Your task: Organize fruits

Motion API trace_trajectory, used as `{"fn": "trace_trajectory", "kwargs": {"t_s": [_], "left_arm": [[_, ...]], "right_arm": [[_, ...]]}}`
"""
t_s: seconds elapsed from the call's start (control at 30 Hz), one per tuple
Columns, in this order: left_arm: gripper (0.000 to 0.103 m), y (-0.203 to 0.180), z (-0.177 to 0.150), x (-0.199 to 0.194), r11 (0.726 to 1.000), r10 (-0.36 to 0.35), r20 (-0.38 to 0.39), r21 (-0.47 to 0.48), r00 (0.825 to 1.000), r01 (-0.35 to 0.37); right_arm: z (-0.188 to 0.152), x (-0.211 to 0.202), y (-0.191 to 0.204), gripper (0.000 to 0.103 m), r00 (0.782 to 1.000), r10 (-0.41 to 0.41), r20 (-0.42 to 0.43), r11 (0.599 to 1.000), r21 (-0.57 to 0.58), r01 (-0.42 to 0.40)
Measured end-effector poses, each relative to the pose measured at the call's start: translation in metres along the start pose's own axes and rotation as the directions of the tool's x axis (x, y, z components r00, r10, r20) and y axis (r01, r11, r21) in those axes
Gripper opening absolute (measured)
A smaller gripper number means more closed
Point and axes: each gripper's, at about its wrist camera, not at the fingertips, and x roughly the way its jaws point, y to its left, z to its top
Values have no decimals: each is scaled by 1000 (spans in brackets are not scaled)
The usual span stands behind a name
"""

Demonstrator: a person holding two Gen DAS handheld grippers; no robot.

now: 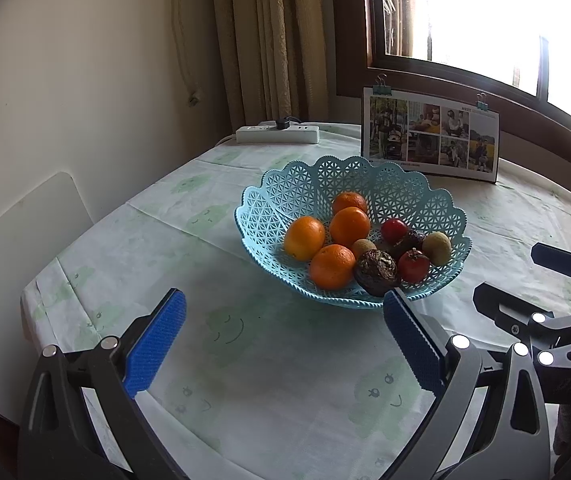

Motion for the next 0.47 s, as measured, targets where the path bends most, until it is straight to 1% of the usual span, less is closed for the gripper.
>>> {"fn": "trace_trajectory", "kwargs": {"t_s": [0.1,0.17,0.27,0.37,0.47], "left_arm": [[100,-1,0,-1,1000,1,1,2,1000,-1],[100,-2,0,-2,1000,2,3,3,1000,-2],[100,-7,2,-5,1000,-3,5,6,1000,3],[100,-18,3,-9,1000,-22,7,22,1000,22],[100,-37,4,-11,997,-56,3,51,998,56]], "right_arm": [[2,-3,-1,98,1000,-16,5,1000,2,16],[2,-5,-1,98,999,-46,3,999,-2,46],[2,-7,-6,98,997,-71,-17,997,6,71],[-2,-9,-20,98,991,-120,-52,992,33,122],[-11,-16,-43,98,981,-186,-63,979,76,191]]}}
